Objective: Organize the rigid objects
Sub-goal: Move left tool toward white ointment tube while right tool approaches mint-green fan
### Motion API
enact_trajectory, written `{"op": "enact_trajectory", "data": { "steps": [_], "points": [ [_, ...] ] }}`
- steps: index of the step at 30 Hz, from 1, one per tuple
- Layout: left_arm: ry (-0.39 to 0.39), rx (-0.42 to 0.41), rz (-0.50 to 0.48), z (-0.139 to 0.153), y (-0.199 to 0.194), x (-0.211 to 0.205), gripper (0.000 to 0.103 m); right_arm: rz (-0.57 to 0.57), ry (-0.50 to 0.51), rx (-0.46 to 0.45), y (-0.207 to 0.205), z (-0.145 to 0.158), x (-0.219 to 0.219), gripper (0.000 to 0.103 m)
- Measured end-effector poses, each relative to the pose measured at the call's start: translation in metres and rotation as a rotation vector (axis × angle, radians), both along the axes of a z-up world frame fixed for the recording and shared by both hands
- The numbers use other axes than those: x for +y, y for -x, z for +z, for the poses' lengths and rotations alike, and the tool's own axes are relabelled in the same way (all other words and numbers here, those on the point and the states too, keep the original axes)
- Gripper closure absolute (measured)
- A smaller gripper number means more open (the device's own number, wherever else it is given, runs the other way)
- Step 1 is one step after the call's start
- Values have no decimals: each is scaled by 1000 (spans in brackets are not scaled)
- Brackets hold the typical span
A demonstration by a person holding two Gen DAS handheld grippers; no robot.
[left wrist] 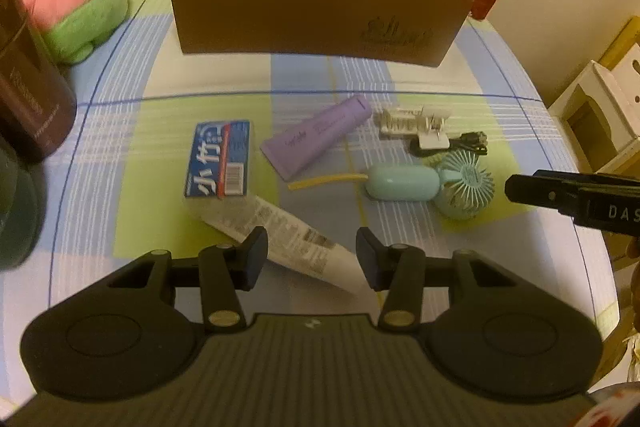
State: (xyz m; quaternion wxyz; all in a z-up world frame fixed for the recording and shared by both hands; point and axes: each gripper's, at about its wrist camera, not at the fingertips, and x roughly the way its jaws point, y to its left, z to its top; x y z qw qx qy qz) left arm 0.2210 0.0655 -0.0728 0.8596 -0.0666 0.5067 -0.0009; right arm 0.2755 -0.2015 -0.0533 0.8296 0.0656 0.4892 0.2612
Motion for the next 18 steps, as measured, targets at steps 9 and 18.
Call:
{"op": "enact_trajectory", "data": {
  "steps": [9, 18],
  "points": [
    [2, 49, 67, -19, -3, -11, 57, 32, 8, 14, -15, -16, -6, 50],
    [-35, 63, 135, -34, -18, -17, 57, 64, 20, 14, -38, -34, -3, 50]
  ]
}}
